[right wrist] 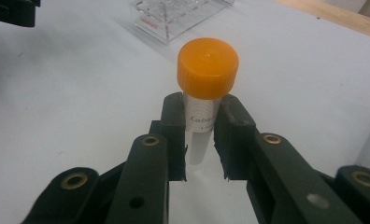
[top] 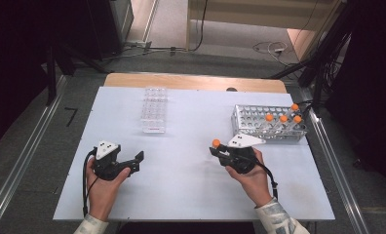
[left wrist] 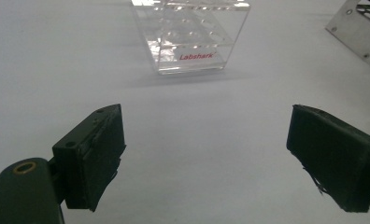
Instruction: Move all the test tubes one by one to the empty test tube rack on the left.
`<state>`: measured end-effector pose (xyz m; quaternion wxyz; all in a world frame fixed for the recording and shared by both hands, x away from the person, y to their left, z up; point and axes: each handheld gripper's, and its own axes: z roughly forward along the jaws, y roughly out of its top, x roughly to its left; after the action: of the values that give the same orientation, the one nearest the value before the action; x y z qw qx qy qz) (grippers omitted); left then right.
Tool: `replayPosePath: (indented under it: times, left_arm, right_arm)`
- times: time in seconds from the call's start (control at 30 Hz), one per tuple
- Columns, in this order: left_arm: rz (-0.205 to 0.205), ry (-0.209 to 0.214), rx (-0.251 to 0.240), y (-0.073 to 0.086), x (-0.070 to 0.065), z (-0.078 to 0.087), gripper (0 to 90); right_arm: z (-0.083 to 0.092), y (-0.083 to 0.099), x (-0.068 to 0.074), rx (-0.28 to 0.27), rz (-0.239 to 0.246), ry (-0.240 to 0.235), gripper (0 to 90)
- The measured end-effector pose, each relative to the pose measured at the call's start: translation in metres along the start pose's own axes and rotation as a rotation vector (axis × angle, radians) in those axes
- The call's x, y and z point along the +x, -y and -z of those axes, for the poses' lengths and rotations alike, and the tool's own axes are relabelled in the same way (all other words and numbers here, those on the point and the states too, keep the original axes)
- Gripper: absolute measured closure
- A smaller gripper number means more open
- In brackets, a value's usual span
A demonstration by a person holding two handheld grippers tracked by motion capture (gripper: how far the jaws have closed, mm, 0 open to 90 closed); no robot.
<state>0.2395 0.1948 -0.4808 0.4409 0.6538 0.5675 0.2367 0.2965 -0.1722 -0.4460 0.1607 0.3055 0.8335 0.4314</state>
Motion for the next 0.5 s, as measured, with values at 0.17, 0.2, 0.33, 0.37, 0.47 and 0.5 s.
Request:
replayPosePath:
  times: [0.17, 0.2, 0.33, 0.37, 0.47, 0.5]
  left_arm:
    - [-0.014, 0.030, -0.011, -0.007, -0.012, -0.003, 11.3]
    - [-0.018, 0.035, -0.012, -0.009, -0.014, -0.004, 11.3]
    - [-0.033, 0.058, -0.010, -0.013, -0.024, -0.008, 11.7]
    - [-0.033, 0.064, -0.012, -0.014, -0.026, -0.009, 11.8]
    - [-0.043, 0.084, -0.014, -0.018, -0.033, -0.013, 12.9]
    - [-0.045, 0.091, -0.016, -0.019, -0.036, -0.013, 13.3]
  right_arm:
    - [-0.009, -0.006, 0.007, -0.003, 0.013, -0.019, 72.5]
    - [-0.010, -0.008, 0.008, -0.005, 0.016, -0.022, 72.5]
    - [-0.016, -0.012, 0.013, -0.007, 0.024, -0.032, 72.5]
    - [-0.017, -0.013, 0.014, -0.003, 0.024, -0.036, 72.5]
    - [-0.024, -0.018, 0.020, -0.002, 0.037, -0.049, 72.5]
    - [-0.026, -0.019, 0.022, -0.001, 0.043, -0.052, 72.5]
